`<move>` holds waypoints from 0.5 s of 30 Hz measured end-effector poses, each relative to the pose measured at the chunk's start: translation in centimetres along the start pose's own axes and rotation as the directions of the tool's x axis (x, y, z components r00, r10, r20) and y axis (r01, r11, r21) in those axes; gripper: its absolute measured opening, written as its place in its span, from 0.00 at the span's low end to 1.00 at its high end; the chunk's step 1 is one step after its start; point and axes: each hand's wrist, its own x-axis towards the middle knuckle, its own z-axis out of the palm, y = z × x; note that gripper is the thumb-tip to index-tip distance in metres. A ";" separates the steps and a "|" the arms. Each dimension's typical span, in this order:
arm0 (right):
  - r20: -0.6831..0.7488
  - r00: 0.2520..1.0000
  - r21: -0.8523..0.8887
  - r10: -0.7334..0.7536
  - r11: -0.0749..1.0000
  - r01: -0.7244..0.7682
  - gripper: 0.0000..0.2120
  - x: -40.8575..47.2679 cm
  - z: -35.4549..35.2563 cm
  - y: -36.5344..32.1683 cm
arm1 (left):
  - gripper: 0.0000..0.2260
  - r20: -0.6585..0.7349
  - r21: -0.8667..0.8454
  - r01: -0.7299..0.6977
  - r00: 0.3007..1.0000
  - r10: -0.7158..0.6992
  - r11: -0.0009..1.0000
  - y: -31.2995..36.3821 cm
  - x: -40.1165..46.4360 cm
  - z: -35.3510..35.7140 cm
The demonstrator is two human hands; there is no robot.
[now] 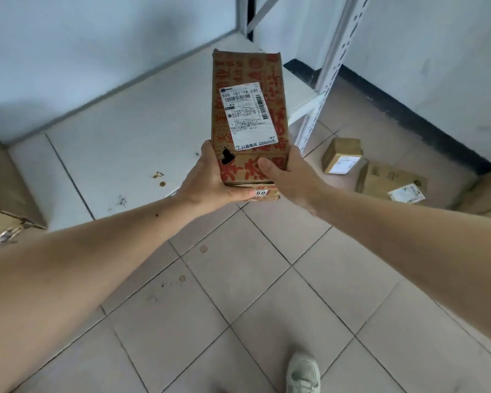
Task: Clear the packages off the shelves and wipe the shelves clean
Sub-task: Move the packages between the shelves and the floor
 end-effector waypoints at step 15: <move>-0.100 0.946 0.034 0.308 0.951 -0.306 0.28 -10.0 -12.9 19.4 | 0.47 0.326 -0.068 -0.074 0.941 0.092 0.995 7.5 -2.5 23.2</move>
